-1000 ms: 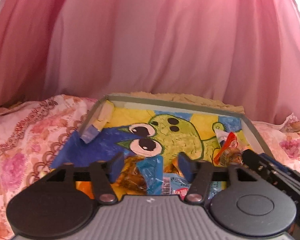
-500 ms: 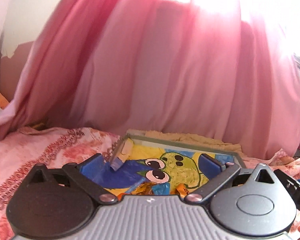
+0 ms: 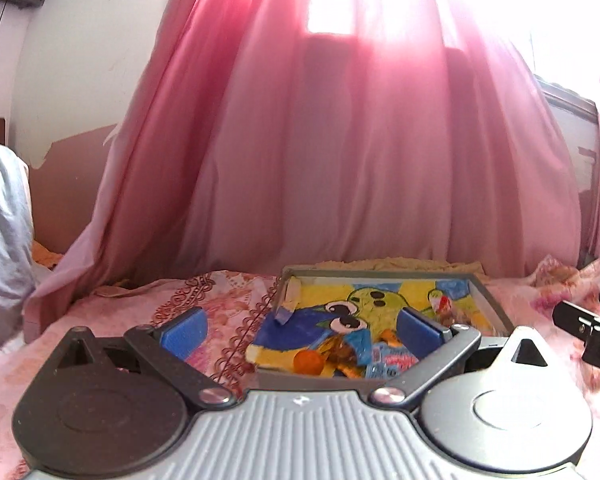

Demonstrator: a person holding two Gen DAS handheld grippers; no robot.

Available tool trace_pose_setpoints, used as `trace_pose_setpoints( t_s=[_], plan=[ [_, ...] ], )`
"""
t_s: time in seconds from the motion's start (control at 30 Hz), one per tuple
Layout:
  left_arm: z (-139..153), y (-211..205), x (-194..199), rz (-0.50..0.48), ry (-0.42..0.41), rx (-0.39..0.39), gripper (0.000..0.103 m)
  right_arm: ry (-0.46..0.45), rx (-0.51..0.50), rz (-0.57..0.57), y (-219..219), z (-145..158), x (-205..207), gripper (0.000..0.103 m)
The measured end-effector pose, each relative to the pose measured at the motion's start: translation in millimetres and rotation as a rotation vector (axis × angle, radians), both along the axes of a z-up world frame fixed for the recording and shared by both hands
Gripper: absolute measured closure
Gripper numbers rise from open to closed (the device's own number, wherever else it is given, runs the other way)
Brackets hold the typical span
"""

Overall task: Organize snacks
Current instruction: 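Move both grippers back over the biscuit bar and yellow candy bar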

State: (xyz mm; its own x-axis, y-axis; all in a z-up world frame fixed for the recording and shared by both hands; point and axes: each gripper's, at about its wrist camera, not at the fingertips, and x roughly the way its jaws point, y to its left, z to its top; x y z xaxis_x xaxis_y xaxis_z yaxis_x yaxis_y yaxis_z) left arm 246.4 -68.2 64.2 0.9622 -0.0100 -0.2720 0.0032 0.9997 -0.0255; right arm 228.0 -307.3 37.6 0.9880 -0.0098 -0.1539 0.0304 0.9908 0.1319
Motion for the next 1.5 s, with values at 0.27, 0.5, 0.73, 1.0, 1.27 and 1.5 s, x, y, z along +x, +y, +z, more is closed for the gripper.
trace_pose_setpoints(
  t_s=[0.27,0.5,0.73,1.0,1.27,1.5],
  plan=[
    [-18,14,-41,0.010,0.049,-0.026,0.000,-0.001,0.004,0.027,23,-11,-62,0.001],
    [-32,35,-73,0.024,0.081,-0.038,0.000,0.062,-0.010,0.077,49,-28,-106,0.001],
    [-46,60,-104,0.044,0.133,-0.045,0.000,0.135,-0.028,0.121,73,-39,-132,0.001],
    [-70,85,-121,0.080,0.221,-0.046,0.000,0.256,-0.061,0.185,101,-55,-146,0.001],
    [-88,95,-111,0.090,0.294,-0.072,0.000,0.308,-0.094,0.210,116,-64,-141,0.001],
    [-96,113,-90,-0.022,0.349,-0.169,0.000,0.347,-0.103,0.223,126,-72,-123,0.001]
  ],
)
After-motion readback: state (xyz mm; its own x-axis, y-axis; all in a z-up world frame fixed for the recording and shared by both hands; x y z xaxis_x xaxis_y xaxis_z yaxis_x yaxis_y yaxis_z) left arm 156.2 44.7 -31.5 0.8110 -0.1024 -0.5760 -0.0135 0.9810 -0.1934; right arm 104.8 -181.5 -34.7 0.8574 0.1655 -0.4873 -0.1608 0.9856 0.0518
